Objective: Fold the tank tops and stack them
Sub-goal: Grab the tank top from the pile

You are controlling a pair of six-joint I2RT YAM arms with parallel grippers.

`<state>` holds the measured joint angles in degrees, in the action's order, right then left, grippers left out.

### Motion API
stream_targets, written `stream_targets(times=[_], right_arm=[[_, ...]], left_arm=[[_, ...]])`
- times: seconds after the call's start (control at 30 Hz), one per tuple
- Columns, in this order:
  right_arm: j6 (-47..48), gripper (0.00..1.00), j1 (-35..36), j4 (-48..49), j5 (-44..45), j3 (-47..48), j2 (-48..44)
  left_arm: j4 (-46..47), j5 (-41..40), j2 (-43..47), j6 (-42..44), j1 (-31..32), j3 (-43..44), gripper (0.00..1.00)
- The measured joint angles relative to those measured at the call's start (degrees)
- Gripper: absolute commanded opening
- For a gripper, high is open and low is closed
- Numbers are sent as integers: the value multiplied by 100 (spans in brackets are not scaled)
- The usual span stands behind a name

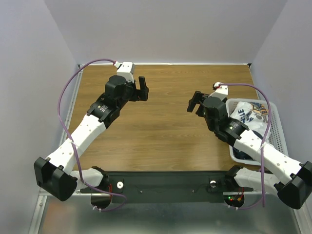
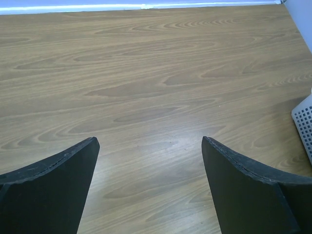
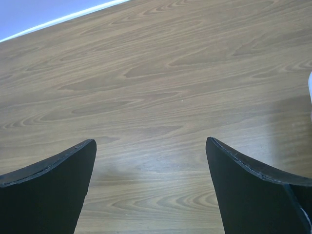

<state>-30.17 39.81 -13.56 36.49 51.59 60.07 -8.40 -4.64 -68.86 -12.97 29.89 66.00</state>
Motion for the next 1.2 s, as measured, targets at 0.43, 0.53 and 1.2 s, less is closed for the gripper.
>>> stream_targets(times=[0.43, 0.53, 1.2], right_arm=[[20, 100, -743, -1161, 96, 1231, 1014], [-31, 100, -1882, -1390, 0, 1357, 1161], [-529, 76, -3936, -1950, 518, 739, 1429]], left_arm=[[0, 76, 0, -59, -2, -2, 99], [-2, 101, 4, -83, -2, -2, 99], [0, 227, 160, -245, -114, -2, 99]])
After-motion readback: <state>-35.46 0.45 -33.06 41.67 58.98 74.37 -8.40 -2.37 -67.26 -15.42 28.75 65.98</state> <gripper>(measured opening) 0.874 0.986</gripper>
